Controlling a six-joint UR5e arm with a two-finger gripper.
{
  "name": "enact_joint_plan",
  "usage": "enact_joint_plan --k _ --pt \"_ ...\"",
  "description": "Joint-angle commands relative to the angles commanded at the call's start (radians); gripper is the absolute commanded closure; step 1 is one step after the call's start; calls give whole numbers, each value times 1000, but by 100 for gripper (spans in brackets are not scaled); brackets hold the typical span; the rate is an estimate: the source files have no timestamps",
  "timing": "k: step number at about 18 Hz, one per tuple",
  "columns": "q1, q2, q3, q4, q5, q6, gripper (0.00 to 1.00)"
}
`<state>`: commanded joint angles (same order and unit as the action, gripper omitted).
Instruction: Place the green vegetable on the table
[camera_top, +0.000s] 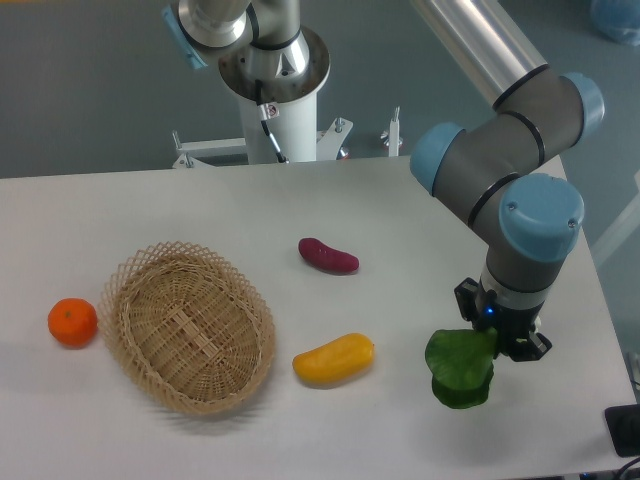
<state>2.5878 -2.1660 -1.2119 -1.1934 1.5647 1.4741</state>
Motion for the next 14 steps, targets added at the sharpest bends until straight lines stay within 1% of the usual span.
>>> enact_joint_plan --k 5,8,14 --pt "6 -2 0 -3 -5 2 72" --pt "11 5 -14 -5 -8 8 72" --pt "9 32 -87 15 -6 12 72"
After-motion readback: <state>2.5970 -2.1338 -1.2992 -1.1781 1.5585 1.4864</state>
